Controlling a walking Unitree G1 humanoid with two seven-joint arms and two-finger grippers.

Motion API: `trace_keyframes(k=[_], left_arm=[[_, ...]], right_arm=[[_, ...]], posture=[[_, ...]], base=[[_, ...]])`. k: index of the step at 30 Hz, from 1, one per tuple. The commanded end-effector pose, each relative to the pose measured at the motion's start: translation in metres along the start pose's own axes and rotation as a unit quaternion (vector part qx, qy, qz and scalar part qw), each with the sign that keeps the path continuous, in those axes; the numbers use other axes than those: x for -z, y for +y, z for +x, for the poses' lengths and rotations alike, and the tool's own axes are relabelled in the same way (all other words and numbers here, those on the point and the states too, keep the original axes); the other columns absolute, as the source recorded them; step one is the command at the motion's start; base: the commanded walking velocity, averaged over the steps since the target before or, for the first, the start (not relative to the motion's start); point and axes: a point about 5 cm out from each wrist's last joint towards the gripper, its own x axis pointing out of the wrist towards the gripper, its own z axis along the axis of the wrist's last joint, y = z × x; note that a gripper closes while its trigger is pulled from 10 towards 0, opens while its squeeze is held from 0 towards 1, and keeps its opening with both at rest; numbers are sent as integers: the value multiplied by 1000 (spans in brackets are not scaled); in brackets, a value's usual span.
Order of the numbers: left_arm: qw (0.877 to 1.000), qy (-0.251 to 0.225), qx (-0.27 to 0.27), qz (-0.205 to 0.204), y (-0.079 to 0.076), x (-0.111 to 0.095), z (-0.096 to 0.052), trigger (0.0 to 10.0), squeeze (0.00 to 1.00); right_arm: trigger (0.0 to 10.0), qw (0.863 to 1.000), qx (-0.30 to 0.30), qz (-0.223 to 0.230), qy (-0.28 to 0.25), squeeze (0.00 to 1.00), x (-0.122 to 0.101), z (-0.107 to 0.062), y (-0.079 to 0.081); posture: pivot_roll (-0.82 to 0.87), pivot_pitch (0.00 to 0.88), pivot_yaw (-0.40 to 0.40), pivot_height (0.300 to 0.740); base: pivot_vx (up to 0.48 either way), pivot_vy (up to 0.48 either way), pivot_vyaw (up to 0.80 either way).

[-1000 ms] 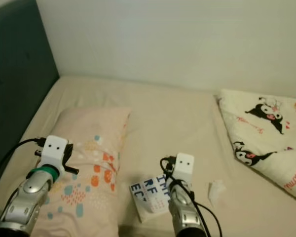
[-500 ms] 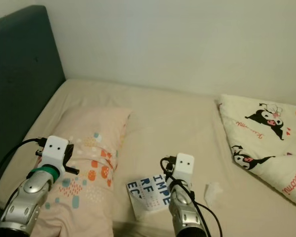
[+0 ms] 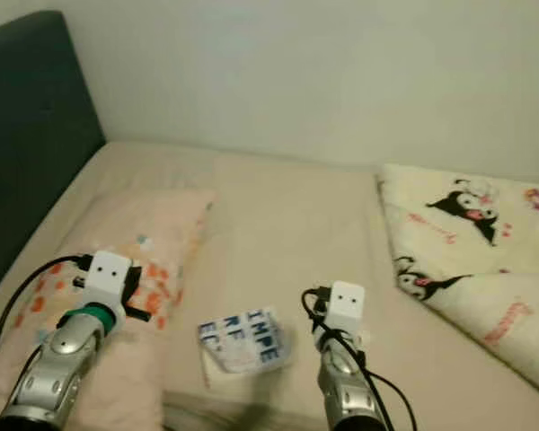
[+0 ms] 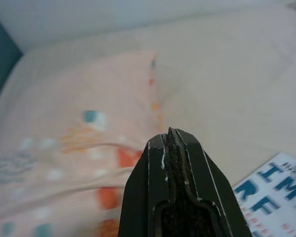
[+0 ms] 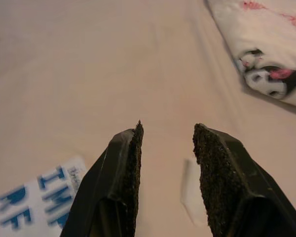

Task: Clean up the room

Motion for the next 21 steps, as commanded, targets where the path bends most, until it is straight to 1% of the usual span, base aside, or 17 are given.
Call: trace_keyframes(k=[1, 6, 8, 9, 11, 15, 21], left_arm=[[1000, 6, 8, -3, -5, 3, -1, 10000, 0], [1000, 6, 8, -4, -6, 3, -1, 10000, 0], [1000, 8, -3, -29, -3, 3, 0, 10000, 0], [999, 10, -15, -50, 0, 2, 0, 10000, 0], [998, 10, -17, -52, 0, 2, 0, 10000, 0], [998, 3, -21, -57, 3, -1, 0, 10000, 0], [998, 5, -29, -61, 5, 1, -1, 10000, 0]], right_arm=[[10000, 1000, 10, -4, 17, 0, 10, -3, -8], [10000, 1000, 10, -5, 16, 0, 10, -3, -8], [10000, 1000, 9, -5, 16, 0, 10, -3, -8], [10000, 1000, 10, -5, 17, 0, 9, -3, -8], [10000, 1000, 10, -5, 17, 0, 9, -3, -9], [10000, 1000, 11, -5, 17, 0, 9, -2, -9], [10000, 1000, 10, -6, 18, 0, 9, -2, -9]], posture=[[135, 0, -1, 740], [135, 0, -2, 740], [134, 0, -3, 740], [135, 0, -4, 740], [135, 0, -4, 740], [135, 0, -7, 740], [135, 0, -9, 740]], base=[[0, -480, 0], [0, -480, 0], [0, 0, 0], [0, 0, 0], [0, 0, 0], [0, 480, 0], [0, 480, 0]])
